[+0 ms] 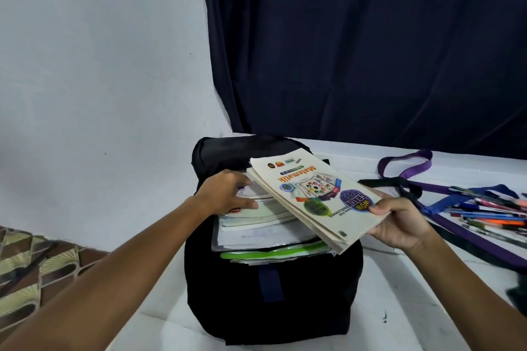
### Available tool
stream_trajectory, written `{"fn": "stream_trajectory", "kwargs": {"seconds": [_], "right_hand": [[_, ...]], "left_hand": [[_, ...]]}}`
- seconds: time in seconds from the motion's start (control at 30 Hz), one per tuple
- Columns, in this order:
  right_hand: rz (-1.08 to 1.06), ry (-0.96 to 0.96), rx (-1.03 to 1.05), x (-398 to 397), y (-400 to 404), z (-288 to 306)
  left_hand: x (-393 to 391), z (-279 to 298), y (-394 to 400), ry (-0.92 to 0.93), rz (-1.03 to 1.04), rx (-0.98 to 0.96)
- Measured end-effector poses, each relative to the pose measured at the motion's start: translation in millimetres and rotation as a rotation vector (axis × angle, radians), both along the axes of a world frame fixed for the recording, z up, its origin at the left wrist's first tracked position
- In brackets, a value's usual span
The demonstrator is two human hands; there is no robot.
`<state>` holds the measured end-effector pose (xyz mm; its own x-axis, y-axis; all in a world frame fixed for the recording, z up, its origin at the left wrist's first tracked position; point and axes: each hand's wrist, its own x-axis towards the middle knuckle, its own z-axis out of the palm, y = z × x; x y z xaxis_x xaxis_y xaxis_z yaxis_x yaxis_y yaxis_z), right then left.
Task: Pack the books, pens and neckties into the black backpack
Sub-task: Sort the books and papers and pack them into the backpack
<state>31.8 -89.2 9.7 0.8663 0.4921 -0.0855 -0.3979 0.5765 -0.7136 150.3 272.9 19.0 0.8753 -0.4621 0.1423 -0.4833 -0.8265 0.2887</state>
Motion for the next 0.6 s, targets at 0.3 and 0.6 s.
{"fn": "stream_trajectory", "kwargs": {"seconds": [0.3, 0.6], "right_hand": [[0.035, -0.032, 0.025, -3, 3, -1], [0.017, -0.051, -0.076, 8, 42, 4]], "left_hand": [[5, 13, 8, 0.025, -0.033, -0.241], [23, 44, -6, -0.301, 0.169, -0.107]]}}
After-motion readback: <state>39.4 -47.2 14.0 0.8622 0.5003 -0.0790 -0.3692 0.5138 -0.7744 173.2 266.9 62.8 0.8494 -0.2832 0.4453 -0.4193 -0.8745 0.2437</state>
